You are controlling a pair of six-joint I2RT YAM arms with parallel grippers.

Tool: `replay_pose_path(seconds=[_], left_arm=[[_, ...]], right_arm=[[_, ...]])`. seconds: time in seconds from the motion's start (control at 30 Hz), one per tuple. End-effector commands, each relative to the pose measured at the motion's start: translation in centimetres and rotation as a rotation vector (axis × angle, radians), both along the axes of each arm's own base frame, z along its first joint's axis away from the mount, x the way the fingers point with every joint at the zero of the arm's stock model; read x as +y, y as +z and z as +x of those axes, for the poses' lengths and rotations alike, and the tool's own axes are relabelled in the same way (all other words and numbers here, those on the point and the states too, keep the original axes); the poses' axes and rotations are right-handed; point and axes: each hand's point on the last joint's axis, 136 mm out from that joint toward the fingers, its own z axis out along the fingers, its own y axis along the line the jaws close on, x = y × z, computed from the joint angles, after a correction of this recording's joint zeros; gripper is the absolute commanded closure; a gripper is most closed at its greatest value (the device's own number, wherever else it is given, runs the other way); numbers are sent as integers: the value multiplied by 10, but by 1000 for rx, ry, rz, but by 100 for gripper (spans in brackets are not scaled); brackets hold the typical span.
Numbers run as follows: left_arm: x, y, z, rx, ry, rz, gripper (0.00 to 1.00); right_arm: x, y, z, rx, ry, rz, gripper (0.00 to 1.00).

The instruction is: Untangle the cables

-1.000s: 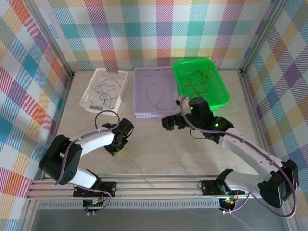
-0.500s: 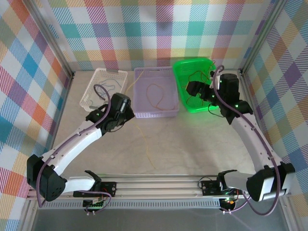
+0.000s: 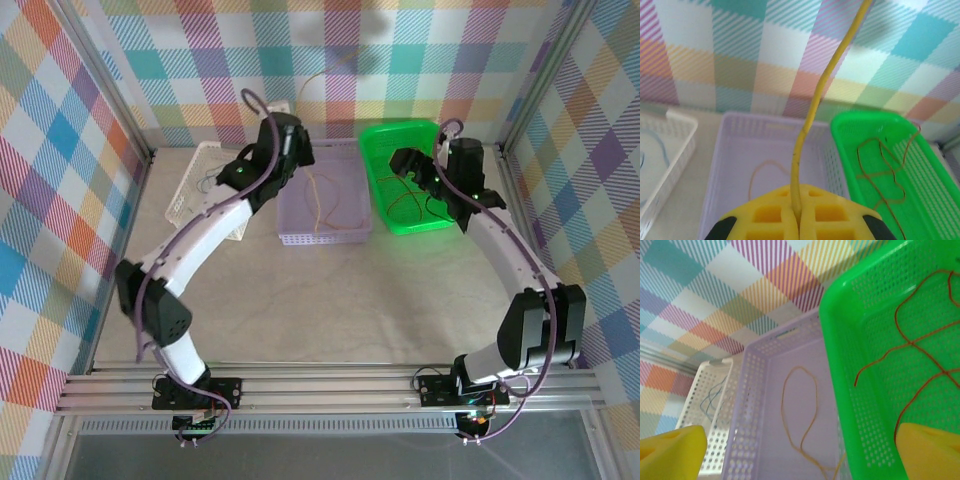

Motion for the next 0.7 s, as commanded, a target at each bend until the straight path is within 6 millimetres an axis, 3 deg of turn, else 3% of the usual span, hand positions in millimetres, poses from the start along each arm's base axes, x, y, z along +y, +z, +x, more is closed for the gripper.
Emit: replay_pose_path(seconds=[0.0, 0.17, 0.47, 0.6, 0.67], left_arm=[[-7, 7, 39, -110, 44, 110, 100], [-12, -5, 83, -196, 105, 176, 100], [-9, -45, 128, -282, 247, 281, 100], [9, -34, 136, -309, 301, 226, 100], [16, -15, 137, -332, 307, 183, 100]], right_arm=[[-17, 4, 31, -37, -63, -66, 4], [-19, -23, 60, 5, -55, -25, 5], [-3, -34, 71, -49, 29, 26, 7], [0, -37, 70, -56, 45, 29, 8], [1, -39, 69, -58, 54, 36, 8]])
